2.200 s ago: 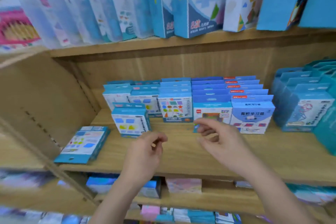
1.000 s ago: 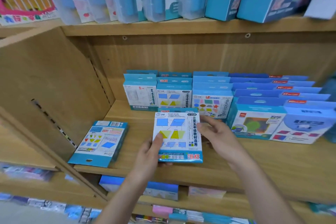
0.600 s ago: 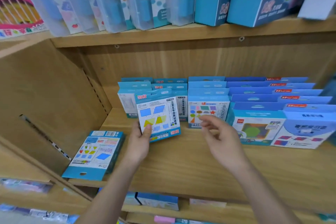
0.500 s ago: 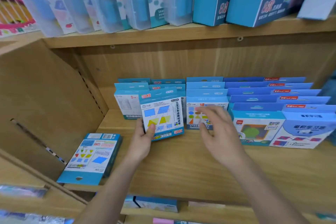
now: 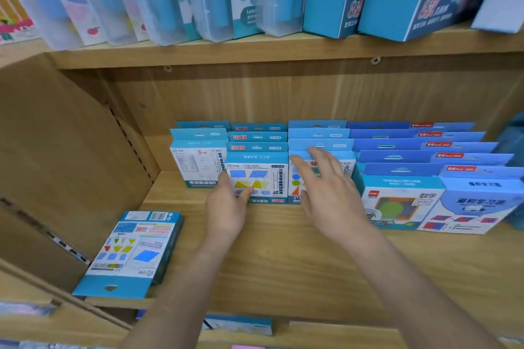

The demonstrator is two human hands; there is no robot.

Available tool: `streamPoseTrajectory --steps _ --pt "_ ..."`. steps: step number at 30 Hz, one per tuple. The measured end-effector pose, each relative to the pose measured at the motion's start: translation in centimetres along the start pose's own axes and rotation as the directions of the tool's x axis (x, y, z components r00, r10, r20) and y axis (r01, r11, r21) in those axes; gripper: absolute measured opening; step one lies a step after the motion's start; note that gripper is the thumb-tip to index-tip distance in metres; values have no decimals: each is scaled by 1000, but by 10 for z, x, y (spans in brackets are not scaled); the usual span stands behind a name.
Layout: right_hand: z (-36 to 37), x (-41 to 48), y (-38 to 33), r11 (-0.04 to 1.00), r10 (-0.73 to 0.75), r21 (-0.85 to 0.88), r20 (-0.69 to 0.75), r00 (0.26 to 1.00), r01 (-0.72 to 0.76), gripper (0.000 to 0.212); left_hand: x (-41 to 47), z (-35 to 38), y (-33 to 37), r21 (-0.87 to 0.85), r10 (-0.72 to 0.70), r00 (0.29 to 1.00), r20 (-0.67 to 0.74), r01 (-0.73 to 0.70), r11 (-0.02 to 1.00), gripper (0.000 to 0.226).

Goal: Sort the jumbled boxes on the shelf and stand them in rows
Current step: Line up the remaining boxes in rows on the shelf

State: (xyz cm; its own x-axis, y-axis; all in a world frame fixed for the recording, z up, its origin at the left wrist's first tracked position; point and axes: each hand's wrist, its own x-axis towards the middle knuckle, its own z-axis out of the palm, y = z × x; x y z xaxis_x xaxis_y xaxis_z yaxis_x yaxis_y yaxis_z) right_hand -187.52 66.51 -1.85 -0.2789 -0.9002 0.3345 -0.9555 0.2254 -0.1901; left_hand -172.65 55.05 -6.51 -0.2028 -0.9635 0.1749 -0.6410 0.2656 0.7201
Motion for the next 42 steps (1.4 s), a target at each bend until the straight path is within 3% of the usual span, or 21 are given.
streamPoseTrajectory --steps 9,14,16,18,23,29,32,35,38,40,42 --pt "-2 -1 -7 999 31 17 -52 998 -31 64 -6 -4 3 77 35 999 2 -35 996 38" --pt "2 -13 -29 945 -55 306 -208 977 118 52 -51 -45 -9 165 182 983 11 -182 969 50" --pt "9 -21 -46 888 -107 434 -126 986 152 51 -78 -73 -27 207 244 969 41 -247 947 47" --pt "17 -30 -66 842 -175 519 4 985 147 52 -99 -103 -52 268 217 974 70 -228 936 54" --pt "36 -44 -114 791 -351 580 170 921 194 58 -113 -160 -115 514 204 968 145 -250 820 70" --pt "52 -49 -163 794 -435 578 321 841 190 72 -106 -176 -139 594 402 903 150 -407 693 42" --pt "62 -46 -178 816 -459 516 307 834 260 75 -101 -190 -128 525 490 865 105 -467 711 38" --pt "66 -40 -185 771 -372 596 137 918 223 53 -90 -207 -108 449 523 852 14 -473 758 24" --pt "64 -33 -187 677 -244 736 219 945 4 33 -79 -217 -90 186 321 933 -161 -290 939 15" --pt "66 -31 -187 568 -193 809 311 931 -153 28 -74 -214 -92 -31 138 976 -169 -146 989 31" --pt "71 -31 -187 407 -149 855 409 900 -322 28 -74 -209 -100 -150 59 992 -110 -75 986 47"
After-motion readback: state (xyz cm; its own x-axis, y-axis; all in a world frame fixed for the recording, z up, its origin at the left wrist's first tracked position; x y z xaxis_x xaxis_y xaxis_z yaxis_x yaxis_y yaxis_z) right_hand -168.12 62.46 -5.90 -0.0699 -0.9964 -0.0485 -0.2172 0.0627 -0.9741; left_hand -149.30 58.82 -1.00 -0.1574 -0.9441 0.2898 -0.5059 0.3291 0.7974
